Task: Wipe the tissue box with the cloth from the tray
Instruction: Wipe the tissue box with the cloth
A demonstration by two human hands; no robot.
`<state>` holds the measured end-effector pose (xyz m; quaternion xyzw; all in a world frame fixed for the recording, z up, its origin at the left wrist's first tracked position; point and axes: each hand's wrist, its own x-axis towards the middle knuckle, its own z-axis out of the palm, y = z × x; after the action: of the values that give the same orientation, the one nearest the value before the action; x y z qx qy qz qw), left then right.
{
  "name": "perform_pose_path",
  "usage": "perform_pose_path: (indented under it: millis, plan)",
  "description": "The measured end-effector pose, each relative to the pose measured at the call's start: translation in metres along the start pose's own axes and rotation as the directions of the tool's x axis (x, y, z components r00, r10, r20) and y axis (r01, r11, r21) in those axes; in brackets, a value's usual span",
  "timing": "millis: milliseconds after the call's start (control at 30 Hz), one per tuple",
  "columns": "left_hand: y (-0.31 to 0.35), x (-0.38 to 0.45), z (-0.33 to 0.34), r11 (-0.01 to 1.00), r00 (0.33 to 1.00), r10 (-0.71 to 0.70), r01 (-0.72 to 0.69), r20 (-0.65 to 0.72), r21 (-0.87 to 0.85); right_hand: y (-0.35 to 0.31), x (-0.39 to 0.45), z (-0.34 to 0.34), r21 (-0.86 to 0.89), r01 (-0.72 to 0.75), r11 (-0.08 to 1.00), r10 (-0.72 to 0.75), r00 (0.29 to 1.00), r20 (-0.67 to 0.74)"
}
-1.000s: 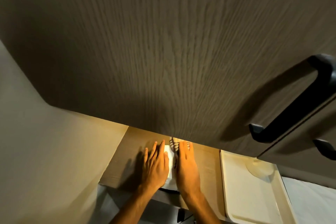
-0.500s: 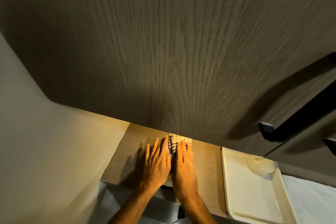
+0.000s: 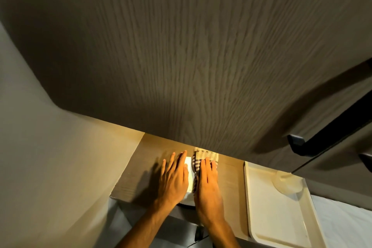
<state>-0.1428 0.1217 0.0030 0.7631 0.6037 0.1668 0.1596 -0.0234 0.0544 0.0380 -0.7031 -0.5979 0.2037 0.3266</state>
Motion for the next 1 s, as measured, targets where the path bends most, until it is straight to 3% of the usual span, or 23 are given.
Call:
perform_pose_path:
  millis: [67,133,267,433,500,600,767,833,900,1000]
  plan:
    - [0.0,-0.001,-0.001,1.0,1.0,0.008,-0.008,-0.002,-0.009,0.0,0.018,-0.004,-0.132,0.102,0.986,-0.099,0.995,0.031]
    - [0.002,-0.001,-0.002,1.0,1.0,0.009,-0.009,-0.008,-0.026,-0.004,0.041,-0.012,-0.147,0.095,0.985,-0.086,0.994,0.067]
    - [0.005,0.001,-0.004,0.998,1.0,0.01,-0.012,-0.025,-0.064,-0.003,0.049,-0.024,-0.045,-0.041,0.998,0.041,0.999,-0.002]
    - [0.003,-0.002,-0.004,0.998,0.998,0.037,-0.04,-0.052,-0.044,0.007,-0.004,0.0,0.121,-0.042,0.992,0.045,0.999,-0.021]
    - [0.004,-0.001,-0.004,0.998,0.997,0.056,-0.058,-0.058,-0.026,0.008,0.001,0.0,0.038,-0.036,0.999,0.034,0.998,0.046]
    - [0.005,0.001,-0.003,0.998,0.997,0.066,-0.067,-0.034,-0.022,0.003,0.029,-0.01,-0.203,0.121,0.972,-0.101,0.989,0.105]
    - [0.007,0.003,-0.005,0.997,0.996,0.076,-0.077,-0.038,-0.01,-0.003,0.039,-0.02,0.043,0.027,0.999,-0.026,0.999,-0.027]
    - [0.006,0.002,-0.005,0.997,0.996,0.081,-0.081,-0.026,0.016,-0.001,0.021,-0.011,0.008,0.075,0.997,-0.074,0.993,-0.09]
    - [0.004,0.002,-0.004,0.993,0.996,0.095,-0.094,-0.001,0.065,0.004,0.005,0.002,-0.023,0.053,0.998,-0.053,0.998,-0.014]
    - [0.004,0.003,-0.003,0.985,0.992,0.118,-0.123,0.047,0.123,0.01,0.011,0.006,-0.327,0.137,0.935,-0.127,0.99,0.053]
